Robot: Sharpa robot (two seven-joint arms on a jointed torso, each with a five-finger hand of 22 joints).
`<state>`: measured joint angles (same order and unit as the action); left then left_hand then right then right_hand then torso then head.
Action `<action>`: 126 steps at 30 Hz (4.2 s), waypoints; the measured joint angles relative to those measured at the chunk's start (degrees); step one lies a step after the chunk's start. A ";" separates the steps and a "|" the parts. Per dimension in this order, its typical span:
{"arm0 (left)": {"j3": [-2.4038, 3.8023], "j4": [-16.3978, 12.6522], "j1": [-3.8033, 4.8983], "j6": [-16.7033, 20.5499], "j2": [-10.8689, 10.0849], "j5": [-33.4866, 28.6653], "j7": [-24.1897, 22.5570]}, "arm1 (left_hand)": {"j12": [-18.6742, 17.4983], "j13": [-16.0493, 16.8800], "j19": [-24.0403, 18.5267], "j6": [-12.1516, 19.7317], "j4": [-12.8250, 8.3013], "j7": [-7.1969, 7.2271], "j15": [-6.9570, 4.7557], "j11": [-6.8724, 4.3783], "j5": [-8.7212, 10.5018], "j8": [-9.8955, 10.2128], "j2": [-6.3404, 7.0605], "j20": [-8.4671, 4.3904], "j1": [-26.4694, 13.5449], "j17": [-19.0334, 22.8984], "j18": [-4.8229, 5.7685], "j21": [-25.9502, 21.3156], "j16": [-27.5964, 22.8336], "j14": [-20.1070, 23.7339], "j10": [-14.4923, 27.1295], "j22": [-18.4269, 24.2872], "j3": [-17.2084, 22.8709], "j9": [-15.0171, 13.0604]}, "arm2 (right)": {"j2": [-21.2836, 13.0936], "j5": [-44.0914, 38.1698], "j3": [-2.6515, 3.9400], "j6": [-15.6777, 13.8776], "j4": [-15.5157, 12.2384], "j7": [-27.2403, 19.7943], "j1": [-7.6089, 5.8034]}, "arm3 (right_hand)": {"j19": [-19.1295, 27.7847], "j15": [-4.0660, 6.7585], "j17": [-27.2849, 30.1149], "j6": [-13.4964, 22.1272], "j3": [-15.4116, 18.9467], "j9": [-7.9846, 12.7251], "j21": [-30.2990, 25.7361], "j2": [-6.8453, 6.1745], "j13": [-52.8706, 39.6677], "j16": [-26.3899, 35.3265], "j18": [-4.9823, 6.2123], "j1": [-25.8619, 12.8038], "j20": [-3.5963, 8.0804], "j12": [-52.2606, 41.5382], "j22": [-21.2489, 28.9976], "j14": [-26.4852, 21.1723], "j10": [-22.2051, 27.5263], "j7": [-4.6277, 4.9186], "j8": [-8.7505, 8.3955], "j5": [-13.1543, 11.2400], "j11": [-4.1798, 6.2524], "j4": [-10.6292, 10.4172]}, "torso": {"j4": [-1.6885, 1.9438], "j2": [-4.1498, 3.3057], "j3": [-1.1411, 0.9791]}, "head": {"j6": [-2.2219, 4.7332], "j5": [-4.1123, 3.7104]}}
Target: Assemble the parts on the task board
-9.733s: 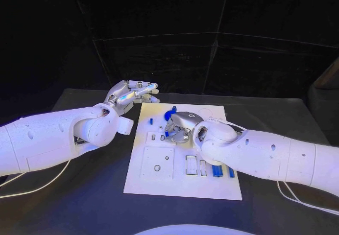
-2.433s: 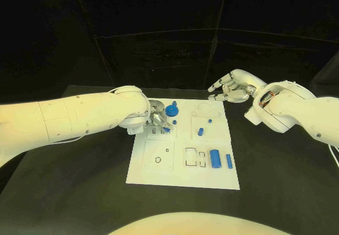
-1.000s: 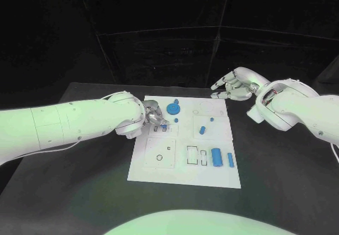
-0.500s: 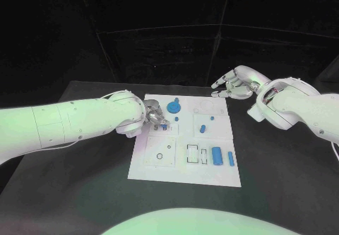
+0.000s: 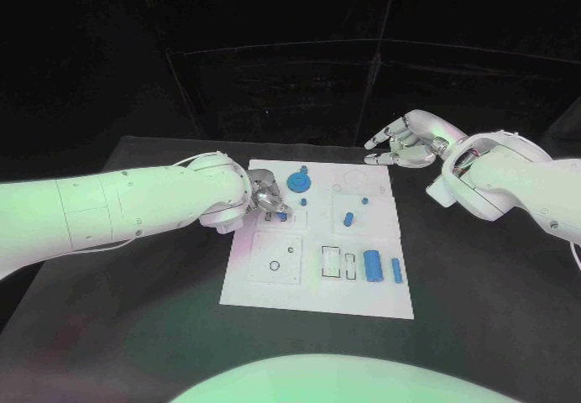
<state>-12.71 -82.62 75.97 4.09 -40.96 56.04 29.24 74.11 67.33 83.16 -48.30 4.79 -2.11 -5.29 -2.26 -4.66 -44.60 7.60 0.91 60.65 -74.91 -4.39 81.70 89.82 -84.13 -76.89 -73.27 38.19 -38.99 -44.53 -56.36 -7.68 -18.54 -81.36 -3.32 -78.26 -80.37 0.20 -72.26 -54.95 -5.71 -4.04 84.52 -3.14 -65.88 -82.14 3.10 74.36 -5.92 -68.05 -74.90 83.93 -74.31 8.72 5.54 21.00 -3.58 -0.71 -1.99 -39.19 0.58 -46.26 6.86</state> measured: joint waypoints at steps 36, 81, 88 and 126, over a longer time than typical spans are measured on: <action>0.01 -1.01 0.00 -0.38 -0.90 0.60 0.48 | 1.05 0.97 0.21 -1.28 -4.50 0.81 -0.21 -0.20 0.01 0.20 0.63 -0.21 -1.79 0.00 0.00 0.19 0.00 0.21 -0.61 -0.61 -1.66 0.55 | -0.31 0.58 0.00 0.03 0.72 0.07 0.00 | 0.00 0.00 0.07 0.00 0.00 0.00 0.00 0.00 1.31 0.26 0.00 0.00 0.00 1.12 0.07 0.00 0.93 0.00 0.00 -0.27 -0.10 0.00 | -0.01 -0.01 0.01 | -0.91 0.39; -0.06 -0.79 0.19 -0.58 -0.39 0.29 1.36 | 2.39 2.21 0.40 -2.90 0.67 1.20 -0.21 -0.41 -0.02 -0.29 -2.41 -0.40 -5.70 0.00 0.87 0.65 0.00 0.20 -1.64 -1.65 -14.37 0.46 | 0.01 0.63 0.00 0.14 0.84 -0.04 0.00 | 0.62 0.00 0.90 0.00 0.00 0.04 -0.26 0.00 2.90 0.61 -0.01 0.00 0.19 2.83 0.82 0.00 1.75 0.00 0.00 -0.49 -0.11 0.00 | 0.02 0.01 0.01 | -1.27 0.12; -0.05 -0.96 0.33 -0.77 -0.54 -0.19 1.39 | 2.39 2.31 0.40 -2.90 0.95 1.19 -0.21 -0.40 -0.01 -0.29 -2.70 -0.40 -5.99 0.00 0.87 0.65 0.00 0.20 -1.64 -1.64 -14.41 0.45 | 0.10 0.64 0.00 0.18 0.96 -0.03 0.00 | 0.62 0.00 0.99 0.00 0.00 0.04 -0.48 0.00 3.03 0.61 0.00 0.00 0.19 2.83 0.91 0.00 1.96 0.00 0.00 -0.49 0.10 0.00 | 0.02 0.03 -0.01 | -1.33 0.20; -0.04 -0.06 0.55 -2.44 0.15 -1.76 1.72 | 2.66 2.31 0.60 -2.53 -2.42 1.12 -0.64 -0.80 -0.06 0.00 -5.40 -0.60 -2.42 0.00 0.87 0.64 0.00 0.19 -2.03 -1.67 -5.27 0.52 | 0.33 0.65 0.00 0.43 1.11 0.05 0.00 | 0.61 0.00 0.98 0.00 0.00 0.04 -0.48 0.00 3.01 0.61 0.00 0.00 0.18 2.83 0.89 0.00 1.95 0.00 0.00 -0.49 0.10 0.00 | -0.02 0.00 0.00 | -1.85 0.00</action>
<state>-12.75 -82.68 76.53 1.65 -40.82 54.28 30.97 76.77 69.63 83.76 -50.84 2.37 -1.00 -5.93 -3.06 -4.72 -44.60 2.20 0.32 58.23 -74.91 -3.52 82.34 89.82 -83.94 -78.92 -74.94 32.92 -38.47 -44.20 -55.72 -7.68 -18.10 -80.24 -3.27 -78.26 -79.76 0.20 -71.28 -54.95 -5.71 -4.00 84.04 -3.14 -62.87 -81.53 3.10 74.36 -5.73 -65.22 -74.01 83.93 -72.35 8.72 5.54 20.52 -3.48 -0.71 -2.01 -39.19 0.58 -48.11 6.86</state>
